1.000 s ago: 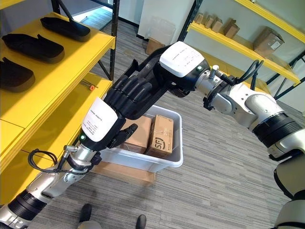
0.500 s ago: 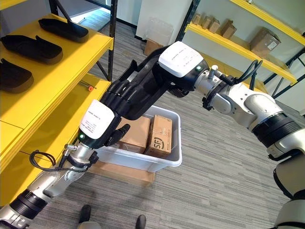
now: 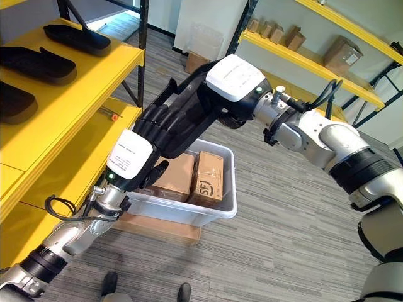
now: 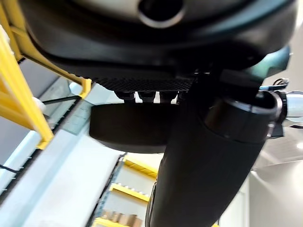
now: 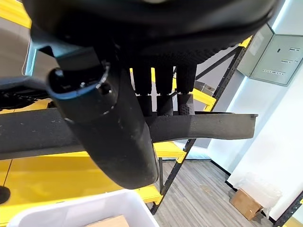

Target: Move parts from the plastic box to the shelf.

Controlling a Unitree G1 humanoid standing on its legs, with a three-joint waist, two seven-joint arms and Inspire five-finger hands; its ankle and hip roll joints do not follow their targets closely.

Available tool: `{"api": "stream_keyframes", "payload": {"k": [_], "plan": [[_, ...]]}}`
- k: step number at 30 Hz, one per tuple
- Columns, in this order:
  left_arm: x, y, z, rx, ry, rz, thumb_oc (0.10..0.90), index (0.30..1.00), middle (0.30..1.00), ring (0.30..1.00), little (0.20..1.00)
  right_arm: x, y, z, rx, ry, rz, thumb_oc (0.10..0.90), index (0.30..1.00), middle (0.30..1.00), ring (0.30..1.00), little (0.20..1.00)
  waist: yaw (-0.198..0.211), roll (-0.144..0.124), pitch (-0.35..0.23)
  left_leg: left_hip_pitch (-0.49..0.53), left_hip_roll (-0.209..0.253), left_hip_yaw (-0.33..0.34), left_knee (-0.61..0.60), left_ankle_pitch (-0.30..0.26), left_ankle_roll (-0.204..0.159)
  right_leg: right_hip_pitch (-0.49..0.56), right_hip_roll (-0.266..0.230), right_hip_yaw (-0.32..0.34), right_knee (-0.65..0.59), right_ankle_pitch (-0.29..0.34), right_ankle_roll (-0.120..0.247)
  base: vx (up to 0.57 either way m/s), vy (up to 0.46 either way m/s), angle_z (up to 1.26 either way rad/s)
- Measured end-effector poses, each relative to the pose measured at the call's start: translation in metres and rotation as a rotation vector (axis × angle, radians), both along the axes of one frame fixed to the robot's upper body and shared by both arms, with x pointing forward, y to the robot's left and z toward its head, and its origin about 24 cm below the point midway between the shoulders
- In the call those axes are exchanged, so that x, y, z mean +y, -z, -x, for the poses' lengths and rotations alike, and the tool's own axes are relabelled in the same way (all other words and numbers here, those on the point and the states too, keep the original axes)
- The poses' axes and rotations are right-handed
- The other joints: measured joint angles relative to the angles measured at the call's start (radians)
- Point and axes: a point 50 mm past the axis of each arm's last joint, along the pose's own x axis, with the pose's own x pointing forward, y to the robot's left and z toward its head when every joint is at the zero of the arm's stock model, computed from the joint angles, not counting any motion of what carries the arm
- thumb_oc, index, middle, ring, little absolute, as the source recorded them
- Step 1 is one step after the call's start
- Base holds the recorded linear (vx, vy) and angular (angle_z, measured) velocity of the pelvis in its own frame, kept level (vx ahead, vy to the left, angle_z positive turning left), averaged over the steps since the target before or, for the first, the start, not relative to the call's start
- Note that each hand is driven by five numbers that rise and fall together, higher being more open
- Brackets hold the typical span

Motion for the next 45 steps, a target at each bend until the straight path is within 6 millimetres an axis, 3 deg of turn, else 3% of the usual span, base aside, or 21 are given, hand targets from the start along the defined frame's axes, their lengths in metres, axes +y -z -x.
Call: {"api": "stream_keyframes", "payload": {"k": [11, 23, 45], "plan": [[-0.01, -0.009, -0.006, -0.048, 0.017, -0.025, 0.9, 1.0, 1.0, 1.0, 1.0, 0.009, 0.002, -0.002, 0.005, -0.016, -0.014, 0.4, 0.3, 0.3, 0.3, 0.3, -0.008, -0.002, -0.002, 0.011, 0.0, 0.023, 0.0, -0.001, 0.001, -0.002, 0.0, 0.02, 0.0, 0.004, -0.002, 0.0, 0.004, -0.05], [0.001, -0.001, -0.016, -0.022, -0.085, -0.039, 0.9, 1.0, 1.0, 1.0, 1.0, 0.009, 0.003, -0.002, 0.008, -0.018, -0.01, 0.4, 0.3, 0.3, 0.3, 0.3, -0.009, -0.004, -0.004, 0.011, 0.0, 0.024, 0.0, -0.001, 0.001, -0.003, 0.0, 0.022, 0.0, 0.004, -0.003, 0.0, 0.0, 0.0], [0.005, -0.002, -0.016, -0.043, -0.094, -0.037, 0.9, 1.0, 1.0, 1.0, 1.0, 0.01, 0.003, -0.002, 0.013, -0.017, -0.008, 0.4, 0.3, 0.3, 0.3, 0.3, -0.01, -0.006, -0.005, 0.011, 0.001, 0.026, 0.0, -0.002, 0.001, -0.005, -0.001, 0.024, 0.0, 0.004, -0.003, 0.0, 0.0, 0.0]]}}
